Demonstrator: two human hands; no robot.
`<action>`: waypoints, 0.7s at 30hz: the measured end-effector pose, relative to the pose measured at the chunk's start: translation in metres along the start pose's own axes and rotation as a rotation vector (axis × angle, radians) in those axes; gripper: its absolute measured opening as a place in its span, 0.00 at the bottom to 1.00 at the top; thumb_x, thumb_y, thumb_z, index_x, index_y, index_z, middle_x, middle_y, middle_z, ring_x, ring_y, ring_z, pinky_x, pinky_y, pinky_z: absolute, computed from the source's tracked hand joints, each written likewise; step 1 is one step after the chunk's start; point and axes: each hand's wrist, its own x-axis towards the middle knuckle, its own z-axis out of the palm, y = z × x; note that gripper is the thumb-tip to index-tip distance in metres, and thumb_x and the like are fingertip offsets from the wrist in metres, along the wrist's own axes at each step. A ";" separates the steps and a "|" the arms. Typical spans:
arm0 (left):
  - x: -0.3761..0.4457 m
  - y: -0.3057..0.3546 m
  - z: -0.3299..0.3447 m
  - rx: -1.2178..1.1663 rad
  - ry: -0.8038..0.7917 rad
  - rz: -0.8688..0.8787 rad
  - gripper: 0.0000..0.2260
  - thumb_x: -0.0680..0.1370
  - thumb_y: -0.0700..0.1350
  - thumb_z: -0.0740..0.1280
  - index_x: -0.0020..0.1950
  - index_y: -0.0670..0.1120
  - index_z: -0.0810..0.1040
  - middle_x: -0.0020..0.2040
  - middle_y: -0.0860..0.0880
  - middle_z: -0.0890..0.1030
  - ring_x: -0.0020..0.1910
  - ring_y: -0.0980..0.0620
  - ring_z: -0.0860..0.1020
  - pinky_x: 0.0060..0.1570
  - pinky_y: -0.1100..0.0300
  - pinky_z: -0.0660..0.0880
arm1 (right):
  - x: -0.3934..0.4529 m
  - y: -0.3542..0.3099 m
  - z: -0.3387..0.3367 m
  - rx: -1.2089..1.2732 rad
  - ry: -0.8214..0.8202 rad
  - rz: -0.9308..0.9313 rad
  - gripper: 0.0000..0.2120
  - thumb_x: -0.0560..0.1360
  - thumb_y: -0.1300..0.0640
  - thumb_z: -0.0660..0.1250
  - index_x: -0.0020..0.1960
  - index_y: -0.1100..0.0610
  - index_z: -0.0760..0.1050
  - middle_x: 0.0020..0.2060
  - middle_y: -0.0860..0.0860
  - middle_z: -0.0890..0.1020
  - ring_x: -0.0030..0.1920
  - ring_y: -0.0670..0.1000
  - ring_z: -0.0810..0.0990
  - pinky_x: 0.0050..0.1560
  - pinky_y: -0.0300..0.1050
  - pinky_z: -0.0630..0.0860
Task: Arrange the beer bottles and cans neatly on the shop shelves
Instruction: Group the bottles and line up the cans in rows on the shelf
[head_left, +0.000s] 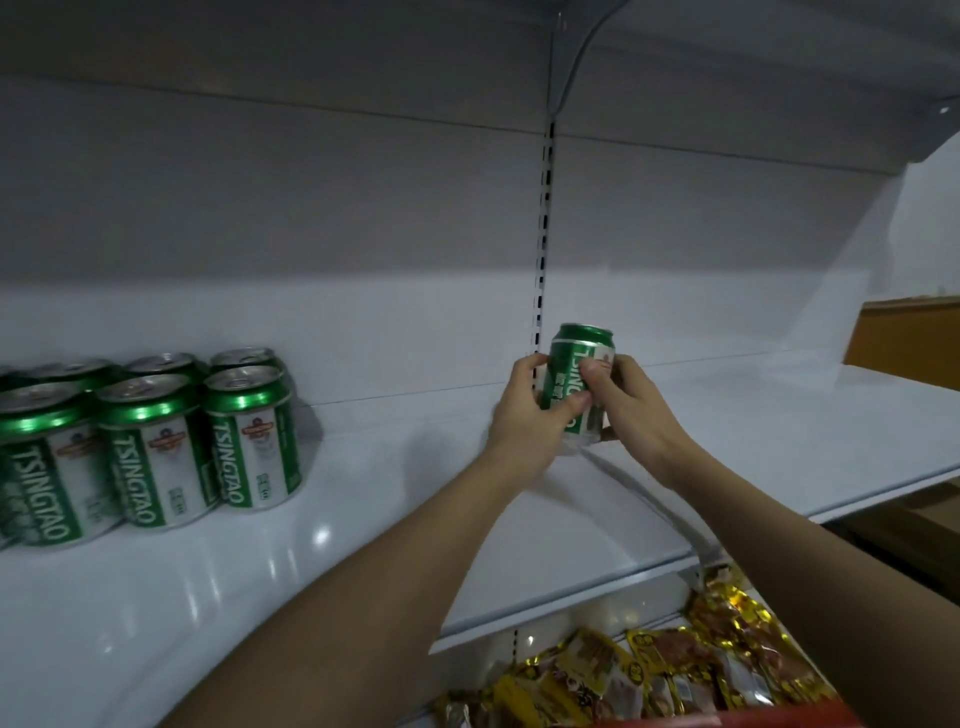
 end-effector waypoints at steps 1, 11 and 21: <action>-0.005 0.004 -0.008 0.006 -0.013 0.014 0.23 0.76 0.46 0.72 0.68 0.53 0.67 0.52 0.49 0.79 0.54 0.48 0.80 0.54 0.56 0.78 | -0.004 -0.008 0.002 -0.008 -0.020 -0.008 0.20 0.81 0.44 0.61 0.65 0.56 0.69 0.56 0.52 0.79 0.46 0.46 0.84 0.41 0.44 0.82; -0.082 0.039 -0.119 0.123 0.104 0.106 0.26 0.77 0.47 0.71 0.71 0.55 0.65 0.56 0.52 0.78 0.51 0.58 0.79 0.44 0.68 0.77 | -0.057 -0.083 0.080 -0.043 -0.213 -0.169 0.23 0.79 0.45 0.65 0.69 0.55 0.67 0.58 0.48 0.77 0.50 0.48 0.84 0.50 0.55 0.83; -0.171 0.053 -0.248 0.295 0.278 0.074 0.26 0.76 0.45 0.72 0.68 0.58 0.64 0.60 0.58 0.76 0.61 0.62 0.74 0.53 0.67 0.74 | -0.107 -0.126 0.207 0.114 -0.467 -0.252 0.19 0.79 0.51 0.67 0.67 0.54 0.68 0.55 0.46 0.79 0.48 0.40 0.83 0.44 0.37 0.80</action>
